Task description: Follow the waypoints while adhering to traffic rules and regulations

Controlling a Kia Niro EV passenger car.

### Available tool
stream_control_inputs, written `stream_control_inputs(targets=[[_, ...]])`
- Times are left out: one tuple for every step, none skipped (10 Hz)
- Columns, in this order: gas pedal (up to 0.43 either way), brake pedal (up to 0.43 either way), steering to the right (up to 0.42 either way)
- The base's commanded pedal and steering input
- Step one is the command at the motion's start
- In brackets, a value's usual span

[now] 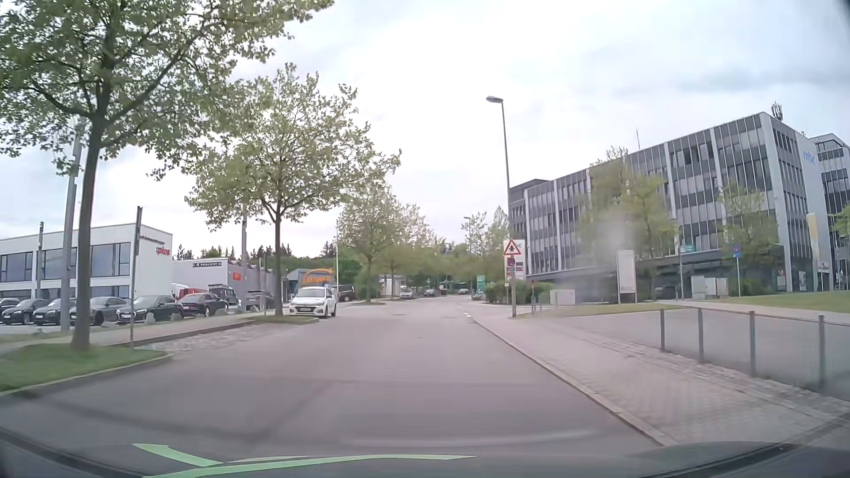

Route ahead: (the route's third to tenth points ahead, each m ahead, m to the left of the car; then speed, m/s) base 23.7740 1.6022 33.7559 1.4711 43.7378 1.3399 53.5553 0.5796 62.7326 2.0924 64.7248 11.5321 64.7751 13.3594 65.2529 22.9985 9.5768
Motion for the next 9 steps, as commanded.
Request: stream_control_inputs(targets=[[0.197, 0.0, 0.002], [0.197, 0.0, 0.003], [0.197, 0.0, 0.004], [0.197, 0.0, 0.006], [0.197, 0.0, 0.006], [0.197, 0.0, 0.006], [0.189, 0.0, 0.006], [0.177, 0.0, 0.005], [0.157, 0.0, 0.006]])
